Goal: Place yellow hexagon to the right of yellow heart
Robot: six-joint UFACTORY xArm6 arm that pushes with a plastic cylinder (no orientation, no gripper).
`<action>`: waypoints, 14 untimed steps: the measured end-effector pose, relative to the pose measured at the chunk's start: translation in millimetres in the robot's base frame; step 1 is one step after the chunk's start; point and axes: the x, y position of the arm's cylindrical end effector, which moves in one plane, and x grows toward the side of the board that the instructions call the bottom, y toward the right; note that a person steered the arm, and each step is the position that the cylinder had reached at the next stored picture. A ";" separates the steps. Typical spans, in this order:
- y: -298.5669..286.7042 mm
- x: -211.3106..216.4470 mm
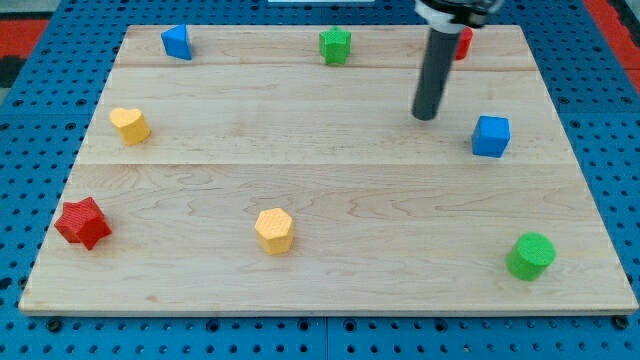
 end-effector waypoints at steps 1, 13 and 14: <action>-23.1 -6.6; -166.4 106.7; -166.4 76.7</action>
